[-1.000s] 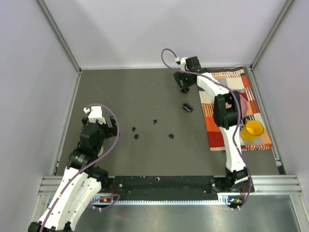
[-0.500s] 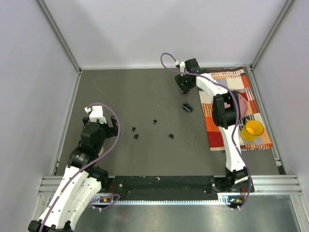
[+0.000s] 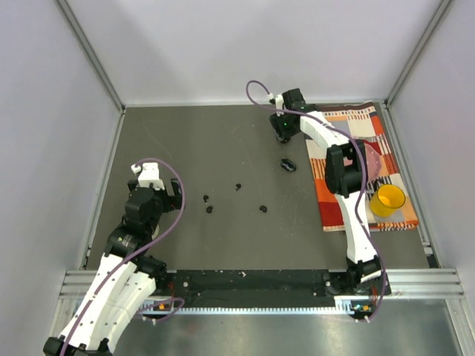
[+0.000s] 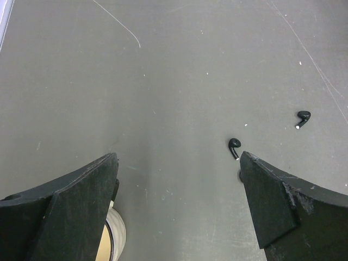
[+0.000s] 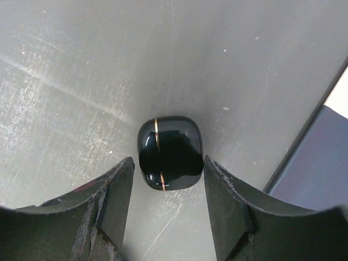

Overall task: Insert the wireless bluetooth earbuds into the charging case
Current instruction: Pick up the charging case at the center of the board.

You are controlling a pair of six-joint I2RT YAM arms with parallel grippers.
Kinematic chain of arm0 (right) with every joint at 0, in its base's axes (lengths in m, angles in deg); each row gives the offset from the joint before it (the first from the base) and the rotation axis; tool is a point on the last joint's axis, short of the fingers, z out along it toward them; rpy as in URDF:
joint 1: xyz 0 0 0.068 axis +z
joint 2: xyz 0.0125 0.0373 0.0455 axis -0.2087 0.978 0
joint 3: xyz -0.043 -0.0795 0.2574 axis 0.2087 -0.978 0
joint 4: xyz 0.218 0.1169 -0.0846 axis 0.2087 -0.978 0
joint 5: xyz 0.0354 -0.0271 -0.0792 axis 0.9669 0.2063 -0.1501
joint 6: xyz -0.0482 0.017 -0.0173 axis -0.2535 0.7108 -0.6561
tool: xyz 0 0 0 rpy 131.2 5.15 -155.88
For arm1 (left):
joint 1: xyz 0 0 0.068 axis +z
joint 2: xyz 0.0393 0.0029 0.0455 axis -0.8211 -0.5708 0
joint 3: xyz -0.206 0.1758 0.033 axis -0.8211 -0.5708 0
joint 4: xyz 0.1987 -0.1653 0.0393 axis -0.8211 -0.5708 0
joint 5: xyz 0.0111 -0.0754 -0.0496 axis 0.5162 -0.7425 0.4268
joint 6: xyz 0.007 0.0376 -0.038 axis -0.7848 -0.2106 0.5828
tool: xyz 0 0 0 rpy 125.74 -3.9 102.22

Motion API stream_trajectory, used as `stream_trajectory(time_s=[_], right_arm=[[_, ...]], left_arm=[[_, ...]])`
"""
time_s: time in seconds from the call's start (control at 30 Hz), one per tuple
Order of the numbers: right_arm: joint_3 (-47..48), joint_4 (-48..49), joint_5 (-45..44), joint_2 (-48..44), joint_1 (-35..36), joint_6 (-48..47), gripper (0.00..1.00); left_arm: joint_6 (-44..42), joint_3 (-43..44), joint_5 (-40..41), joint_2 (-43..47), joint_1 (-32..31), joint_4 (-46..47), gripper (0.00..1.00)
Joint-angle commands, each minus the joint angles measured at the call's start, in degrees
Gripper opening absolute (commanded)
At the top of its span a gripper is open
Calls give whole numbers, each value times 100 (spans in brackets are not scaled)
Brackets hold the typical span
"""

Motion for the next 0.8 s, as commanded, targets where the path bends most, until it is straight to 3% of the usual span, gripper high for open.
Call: stream_trajectory(time_s=[0.0, 0.07, 0.13, 0.17, 0.23, 0.27, 0.33, 0.53, 0.7, 0.77], right_arm=[[187, -155, -50, 53, 75, 134, 54], [117, -155, 11, 18, 75, 204, 43], [29, -163, 64, -52, 66, 379, 40], [-15, -172, 99, -87, 66, 441, 26], [-181, -190, 195, -236, 66, 739, 23], [-252, -207, 257, -289, 75, 836, 15], [-497, -242, 458, -508, 66, 1387, 15], [-1384, -208, 495, -940, 136, 3680, 31], [-1614, -58, -93, -1037, 593, 4176, 46], [-1676, -23, -244, -1046, 795, 4370, 60]], left_arm=[[-53, -38, -57, -6, 20, 306, 99], [-53, -46, -83, -6, 12, 323, 99], [-62, -46, -84, -6, 20, 323, 99], [-53, -55, -75, -6, 20, 323, 99], [-53, -55, -49, -6, 20, 315, 99], [-44, -55, -31, 3, 20, 315, 99], [-44, -55, 4, 3, 20, 315, 99], [-70, -73, -31, 3, 29, 332, 99], [-62, -73, -5, 12, 29, 332, 99], [-62, -81, 22, 38, 21, 341, 99]])
